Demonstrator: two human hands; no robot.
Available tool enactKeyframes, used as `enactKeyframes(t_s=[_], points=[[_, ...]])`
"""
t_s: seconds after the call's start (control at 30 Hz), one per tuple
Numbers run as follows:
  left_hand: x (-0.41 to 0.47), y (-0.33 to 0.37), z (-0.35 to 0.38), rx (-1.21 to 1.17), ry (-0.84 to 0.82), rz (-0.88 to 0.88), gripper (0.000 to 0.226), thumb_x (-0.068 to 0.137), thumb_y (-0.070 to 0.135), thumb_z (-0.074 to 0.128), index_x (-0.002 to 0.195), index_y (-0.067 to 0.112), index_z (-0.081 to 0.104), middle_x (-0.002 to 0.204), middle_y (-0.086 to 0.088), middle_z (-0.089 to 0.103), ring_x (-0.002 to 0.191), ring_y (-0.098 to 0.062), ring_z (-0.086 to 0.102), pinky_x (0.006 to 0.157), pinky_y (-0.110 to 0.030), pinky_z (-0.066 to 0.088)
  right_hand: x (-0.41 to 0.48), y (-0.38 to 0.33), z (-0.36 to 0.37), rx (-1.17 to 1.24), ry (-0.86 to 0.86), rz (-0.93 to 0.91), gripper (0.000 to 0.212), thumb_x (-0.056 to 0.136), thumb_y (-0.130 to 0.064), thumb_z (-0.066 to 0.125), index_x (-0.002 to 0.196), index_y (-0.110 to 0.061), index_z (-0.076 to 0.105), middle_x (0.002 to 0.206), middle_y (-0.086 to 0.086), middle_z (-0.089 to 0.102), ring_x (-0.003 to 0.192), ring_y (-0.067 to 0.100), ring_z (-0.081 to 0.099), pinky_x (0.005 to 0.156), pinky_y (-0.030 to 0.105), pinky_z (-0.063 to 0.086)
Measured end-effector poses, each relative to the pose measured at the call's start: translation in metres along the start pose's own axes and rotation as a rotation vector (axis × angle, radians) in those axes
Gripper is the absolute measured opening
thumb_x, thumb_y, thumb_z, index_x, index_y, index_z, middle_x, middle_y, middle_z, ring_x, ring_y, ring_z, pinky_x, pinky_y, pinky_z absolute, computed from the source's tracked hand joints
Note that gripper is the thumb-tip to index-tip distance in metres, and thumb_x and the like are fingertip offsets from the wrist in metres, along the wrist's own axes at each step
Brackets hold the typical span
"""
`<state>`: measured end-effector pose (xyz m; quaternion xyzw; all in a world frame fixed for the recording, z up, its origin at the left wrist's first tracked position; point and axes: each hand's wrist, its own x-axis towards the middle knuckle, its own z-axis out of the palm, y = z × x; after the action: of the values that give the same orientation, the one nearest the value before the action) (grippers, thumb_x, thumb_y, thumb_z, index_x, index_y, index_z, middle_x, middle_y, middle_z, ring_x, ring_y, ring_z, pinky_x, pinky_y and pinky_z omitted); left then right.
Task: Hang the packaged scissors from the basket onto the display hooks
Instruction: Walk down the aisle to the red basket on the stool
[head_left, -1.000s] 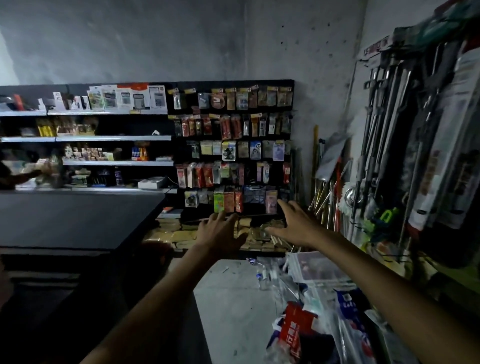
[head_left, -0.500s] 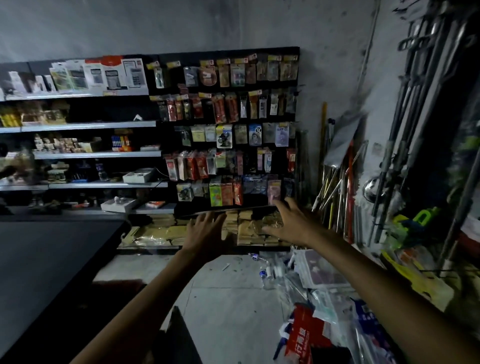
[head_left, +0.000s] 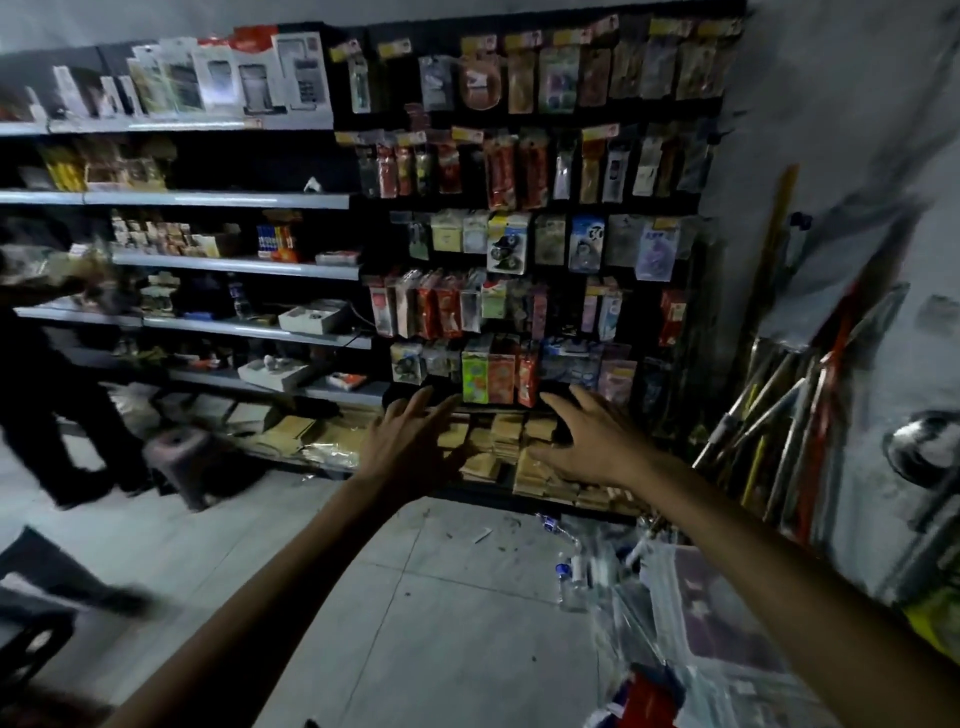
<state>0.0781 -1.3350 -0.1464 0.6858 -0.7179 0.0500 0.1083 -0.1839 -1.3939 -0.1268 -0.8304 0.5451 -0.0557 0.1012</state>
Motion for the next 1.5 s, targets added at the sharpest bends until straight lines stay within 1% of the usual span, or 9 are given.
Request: enactKeyframes(t_s=[0.13,0.33,0.5,0.73,0.9,1.0,1.2,1.3,1.5], points=[[0.045,-0.038,0.02,-0.013,0.009,-0.106,0.086,0.093,0.071,0.056,0.163,0.042,0.015,0.172,-0.003,0.017,0.152,-0.034,0.03,0.115,-0.054,0.04,0.077,-0.013,0.005,0.002,-0.007,-0.105,0.088,0.091,-0.072,0.053,0.161,-0.037,0.014,0.171,0.001,0.005,0.157,0.028,0.01,0.124,0.047,0.015],[0.117,-0.125,0.067,-0.048,0.043,-0.219,0.079,0.094,0.066,0.058,0.161,0.039,0.026,0.171,-0.002,0.025,0.151,-0.033,0.035,0.114,-0.056,0.044,0.221,-0.044,0.045,-0.018,-0.038,-0.216,0.089,0.086,-0.079,0.051,0.159,-0.037,0.024,0.169,-0.002,0.02,0.155,0.024,0.017,0.124,0.045,0.018],[0.173,-0.218,0.083,-0.068,0.054,-0.344,0.075,0.093,0.061,0.061,0.159,0.041,0.032,0.168,0.0,0.031,0.15,-0.03,0.037,0.112,-0.052,0.046,0.342,-0.104,0.055,-0.056,-0.138,-0.3,0.088,0.088,-0.076,0.053,0.161,-0.036,0.021,0.17,0.001,0.017,0.156,0.026,0.016,0.126,0.045,0.018],[0.189,-0.328,0.075,-0.103,0.114,-0.495,0.066,0.087,0.049,0.07,0.149,0.04,0.049,0.155,0.003,0.049,0.13,-0.031,0.058,0.09,-0.046,0.058,0.463,-0.212,0.075,-0.043,-0.159,-0.493,0.085,0.09,-0.069,0.057,0.16,-0.03,0.027,0.167,0.004,0.024,0.153,0.025,0.023,0.123,0.043,0.024],[0.178,-0.402,0.069,-0.007,0.12,-0.641,0.064,0.087,0.051,0.069,0.147,0.035,0.053,0.148,0.002,0.055,0.119,-0.033,0.063,0.083,-0.044,0.056,0.528,-0.297,0.1,-0.023,-0.18,-0.65,0.083,0.09,-0.068,0.058,0.158,-0.03,0.031,0.165,0.006,0.029,0.152,0.027,0.025,0.123,0.043,0.023],[0.173,-0.447,0.067,0.054,0.098,-0.724,0.064,0.088,0.05,0.068,0.147,0.034,0.052,0.145,0.001,0.057,0.12,-0.033,0.063,0.086,-0.043,0.053,0.573,-0.347,0.12,-0.023,-0.204,-0.735,0.085,0.086,-0.073,0.057,0.157,-0.034,0.031,0.164,0.006,0.031,0.152,0.026,0.026,0.123,0.044,0.024],[0.18,-0.547,0.061,0.141,0.035,-0.901,0.068,0.092,0.054,0.064,0.155,0.034,0.044,0.156,-0.003,0.05,0.138,-0.032,0.051,0.102,-0.045,0.048,0.659,-0.453,0.15,-0.016,-0.245,-0.898,0.087,0.085,-0.075,0.057,0.157,-0.033,0.032,0.159,0.007,0.036,0.148,0.028,0.033,0.121,0.046,0.028],[0.193,-0.597,0.052,0.157,0.047,-0.991,0.068,0.093,0.054,0.063,0.156,0.036,0.042,0.156,-0.002,0.049,0.141,-0.029,0.049,0.102,-0.044,0.047,0.701,-0.505,0.154,-0.013,-0.269,-0.991,0.085,0.089,-0.07,0.058,0.158,-0.03,0.03,0.161,0.008,0.033,0.149,0.03,0.031,0.122,0.047,0.027],[0.211,-0.683,0.033,0.207,0.075,-1.106,0.07,0.088,0.058,0.055,0.153,0.037,0.044,0.151,0.0,0.053,0.137,-0.027,0.052,0.1,-0.045,0.051,0.779,-0.599,0.169,0.027,-0.255,-1.14,0.082,0.088,-0.07,0.057,0.157,-0.031,0.033,0.155,0.005,0.042,0.141,0.028,0.041,0.117,0.042,0.034]])
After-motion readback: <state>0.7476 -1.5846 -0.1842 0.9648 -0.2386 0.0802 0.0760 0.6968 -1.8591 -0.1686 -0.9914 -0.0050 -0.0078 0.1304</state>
